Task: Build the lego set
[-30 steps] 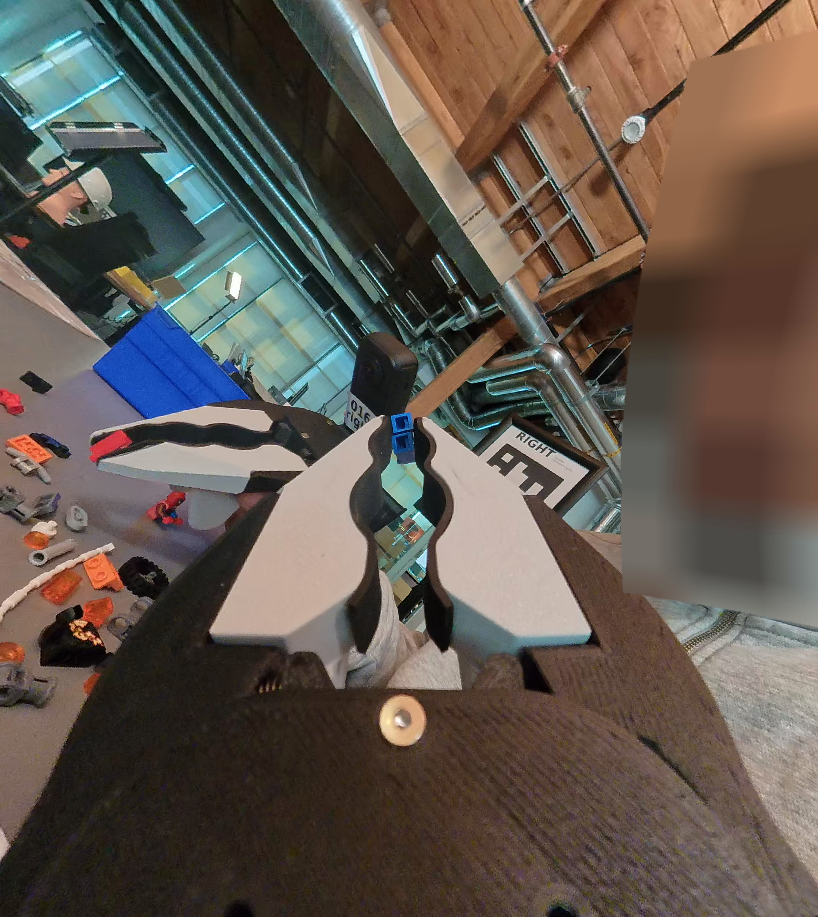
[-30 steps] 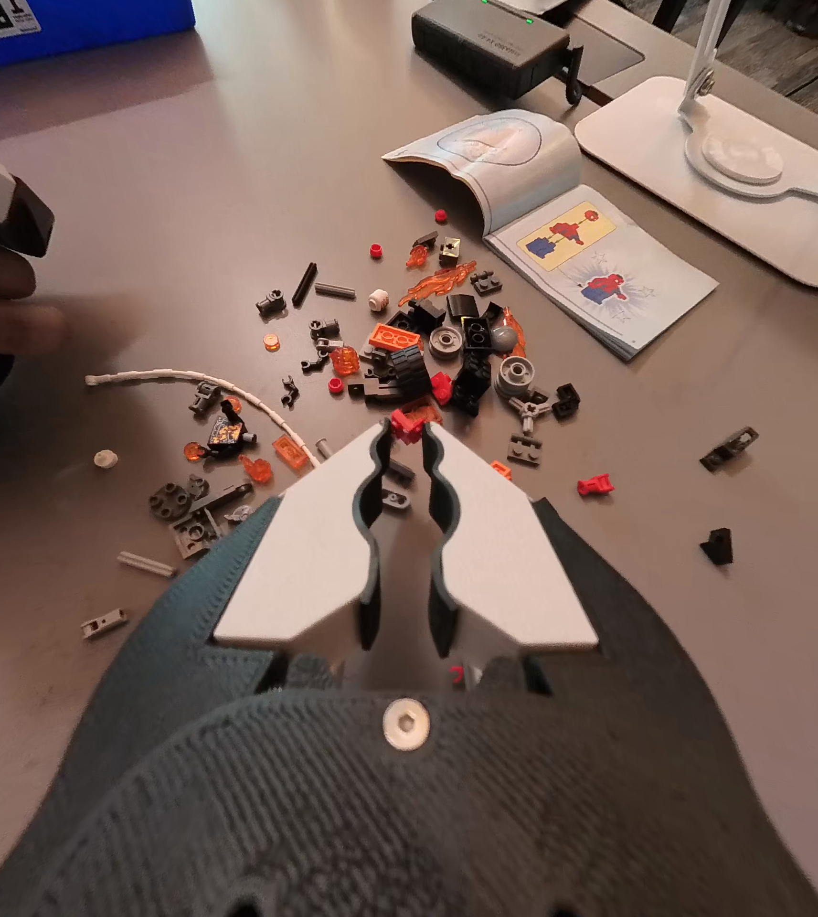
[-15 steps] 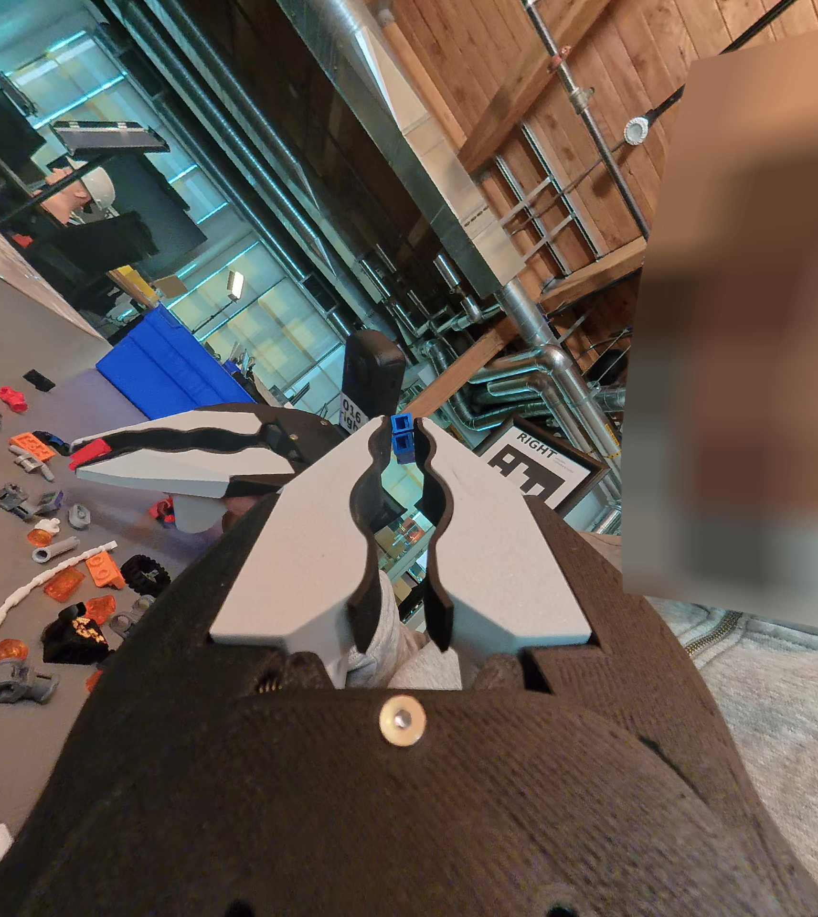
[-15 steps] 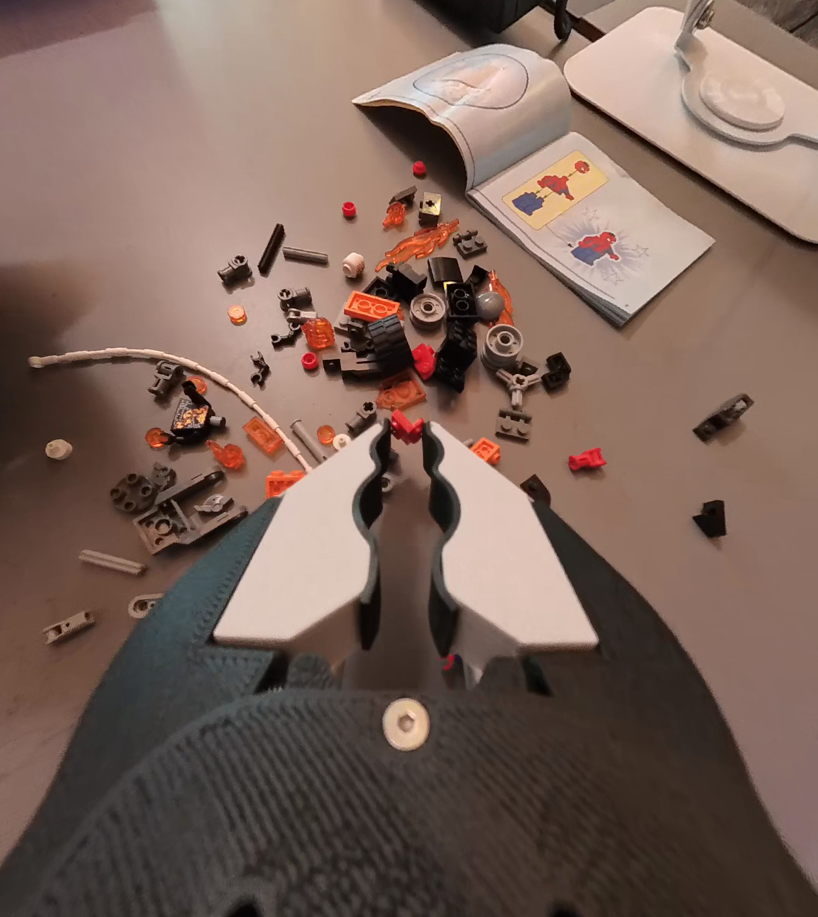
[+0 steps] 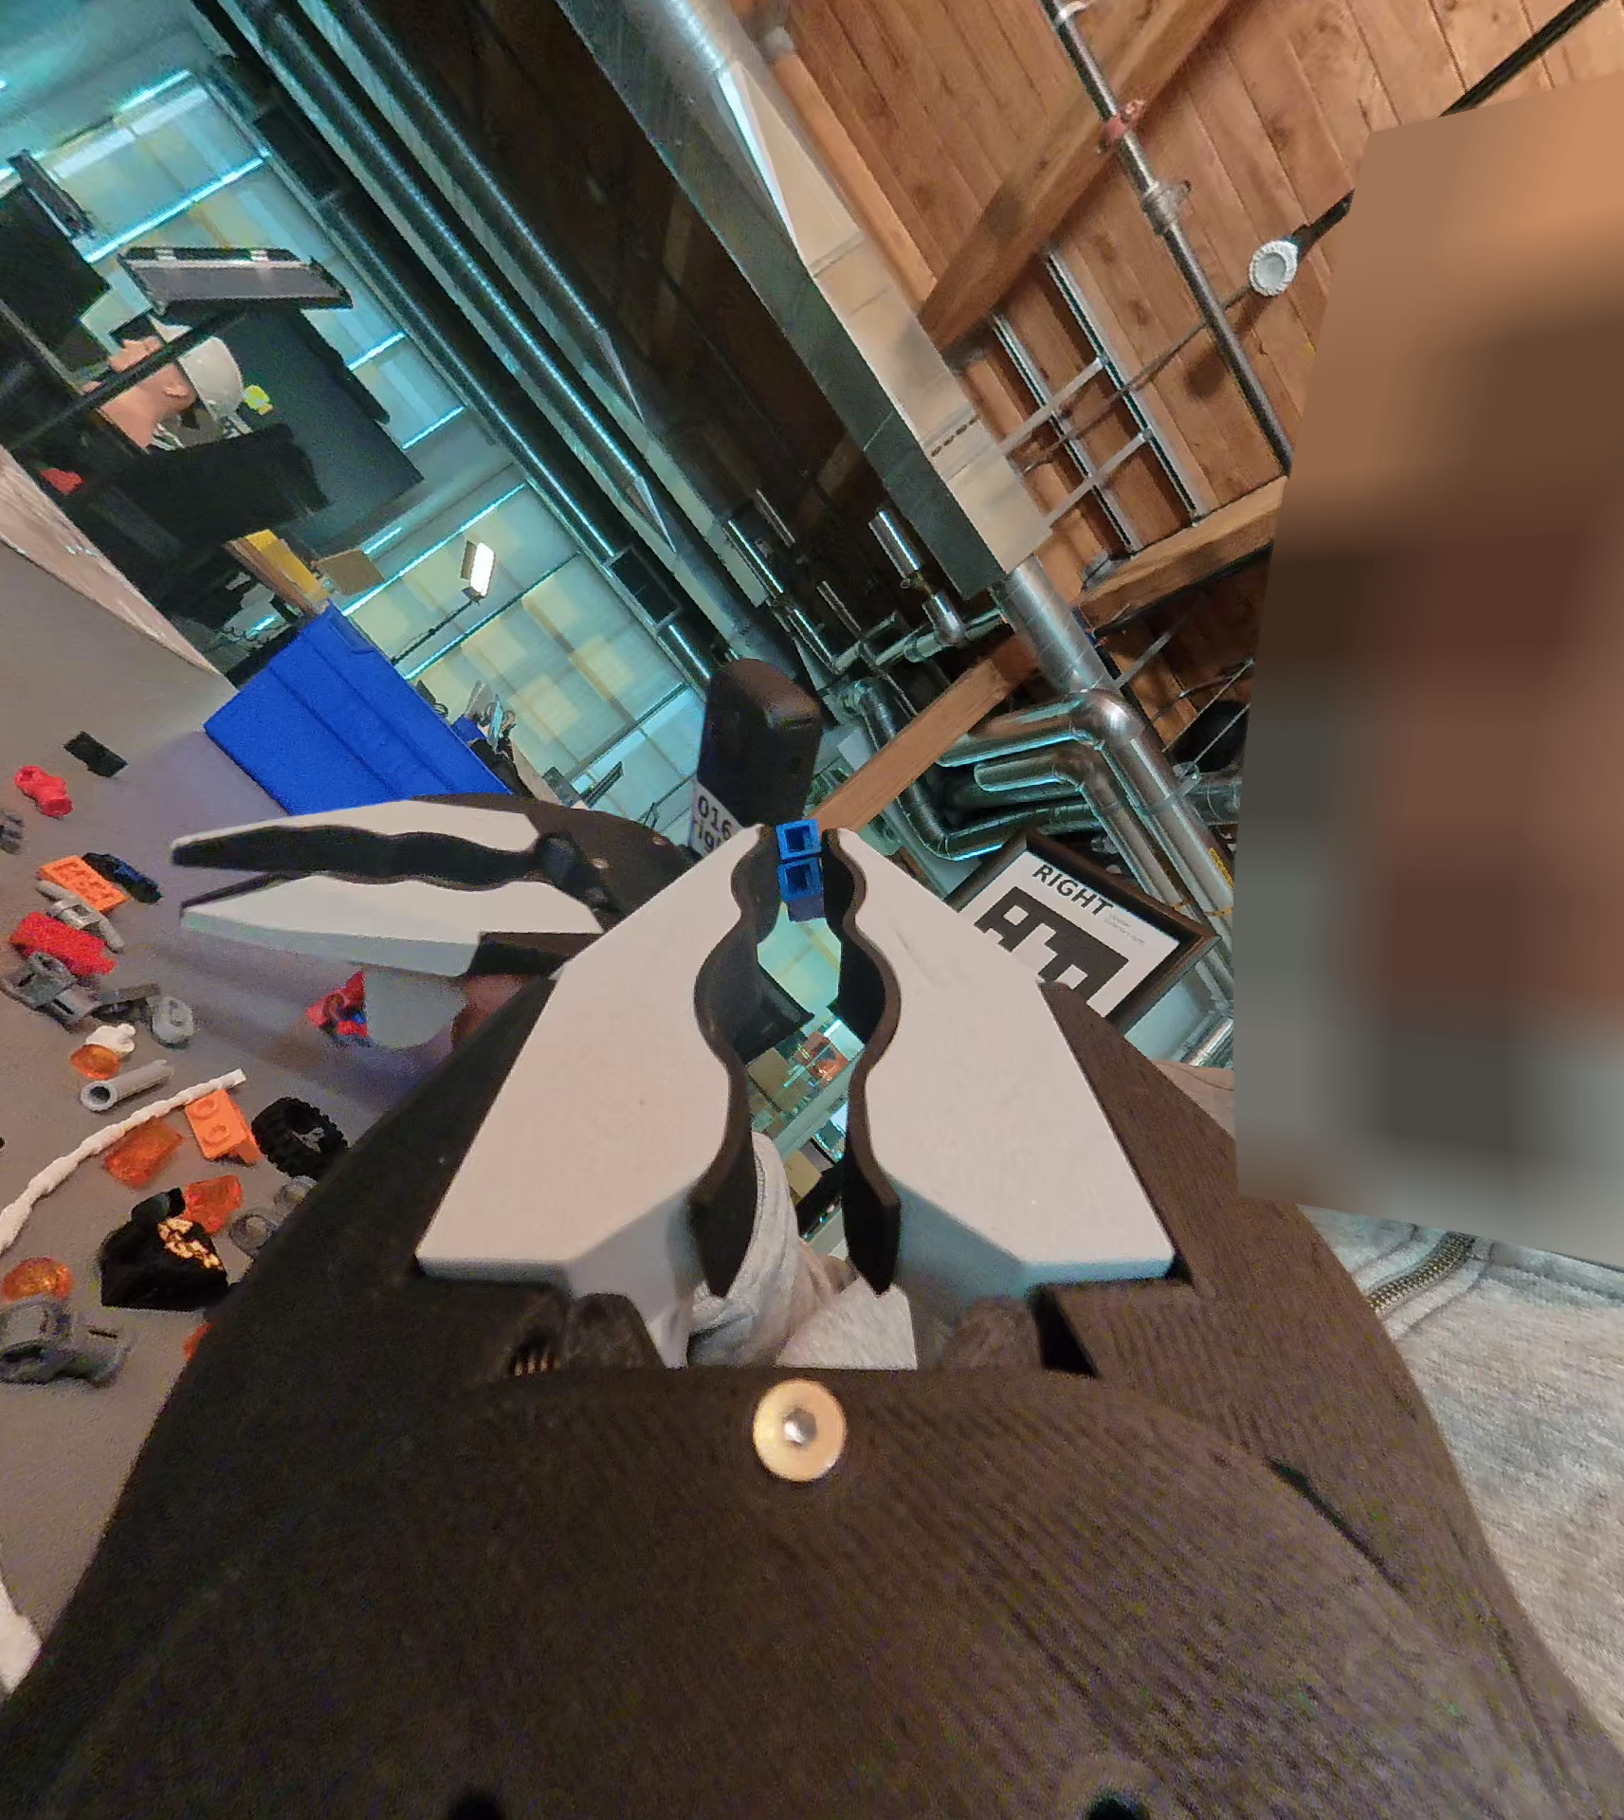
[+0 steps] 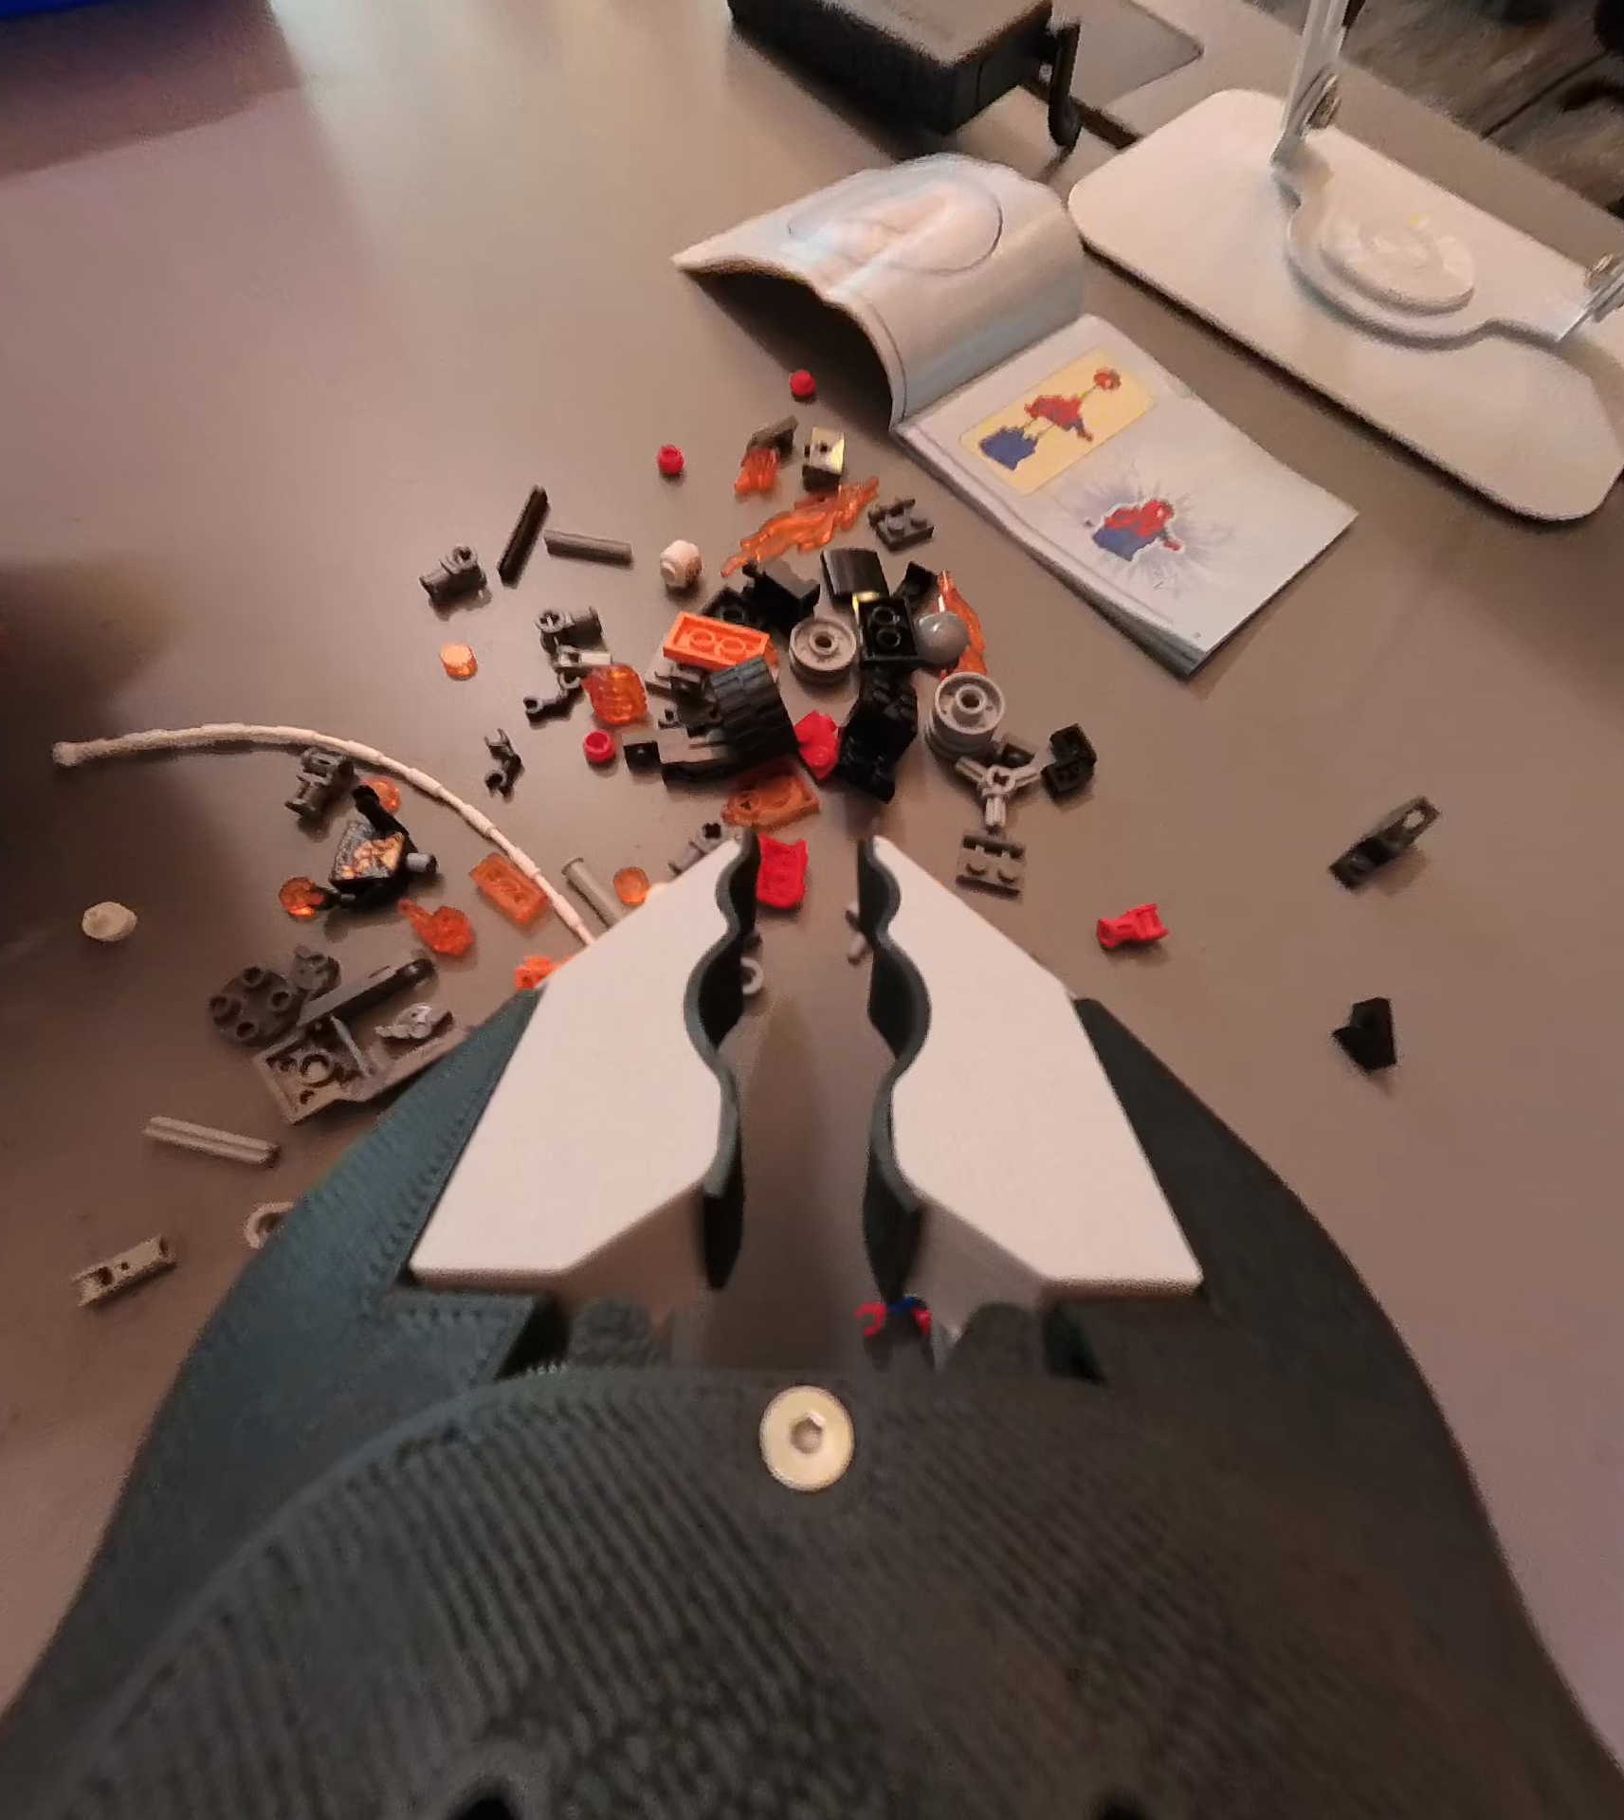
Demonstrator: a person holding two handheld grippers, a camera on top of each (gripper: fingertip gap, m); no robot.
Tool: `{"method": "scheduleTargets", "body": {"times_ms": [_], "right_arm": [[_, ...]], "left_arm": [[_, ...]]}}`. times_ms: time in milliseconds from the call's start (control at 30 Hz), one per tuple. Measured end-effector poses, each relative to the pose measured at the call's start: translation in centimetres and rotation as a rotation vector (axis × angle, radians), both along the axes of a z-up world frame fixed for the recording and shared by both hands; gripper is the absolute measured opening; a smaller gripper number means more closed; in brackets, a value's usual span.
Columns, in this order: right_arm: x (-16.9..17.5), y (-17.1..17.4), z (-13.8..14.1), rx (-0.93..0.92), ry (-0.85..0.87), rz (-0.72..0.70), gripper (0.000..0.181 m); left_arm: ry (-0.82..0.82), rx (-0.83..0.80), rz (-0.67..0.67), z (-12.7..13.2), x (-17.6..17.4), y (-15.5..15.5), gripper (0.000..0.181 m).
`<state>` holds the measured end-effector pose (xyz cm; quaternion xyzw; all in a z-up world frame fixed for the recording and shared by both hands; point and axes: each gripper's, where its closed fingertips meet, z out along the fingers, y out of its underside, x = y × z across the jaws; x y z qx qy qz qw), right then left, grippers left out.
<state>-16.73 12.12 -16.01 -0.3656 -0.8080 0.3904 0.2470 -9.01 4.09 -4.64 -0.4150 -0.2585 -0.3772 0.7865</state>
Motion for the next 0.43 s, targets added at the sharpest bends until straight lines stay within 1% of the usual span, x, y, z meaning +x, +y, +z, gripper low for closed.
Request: {"method": "scheduleTargets", "body": {"times_ms": [100,267,333,433], "right_arm": [[0.4,-1.0,2.3,-0.078,0.092,0.054,0.020],[3.5,-4.4,7.8,-0.297,0.294,0.287,0.023],[5.0,-5.2,9.3,-0.393,0.326,0.376,0.024],[6.9,-6.3,10.8,-0.541,0.295,0.499,0.041]], "left_arm": [[-0.013,-0.007,0.006,-0.2,-0.2,0.0,0.006],[-0.033,-0.012,0.024,-0.3,-0.6,-0.1,0.006],[-0.035,-0.015,0.034,-0.4,-0.8,-0.1,0.007],[-0.036,-0.022,0.042,-0.5,-0.8,-0.1,0.007]]}}
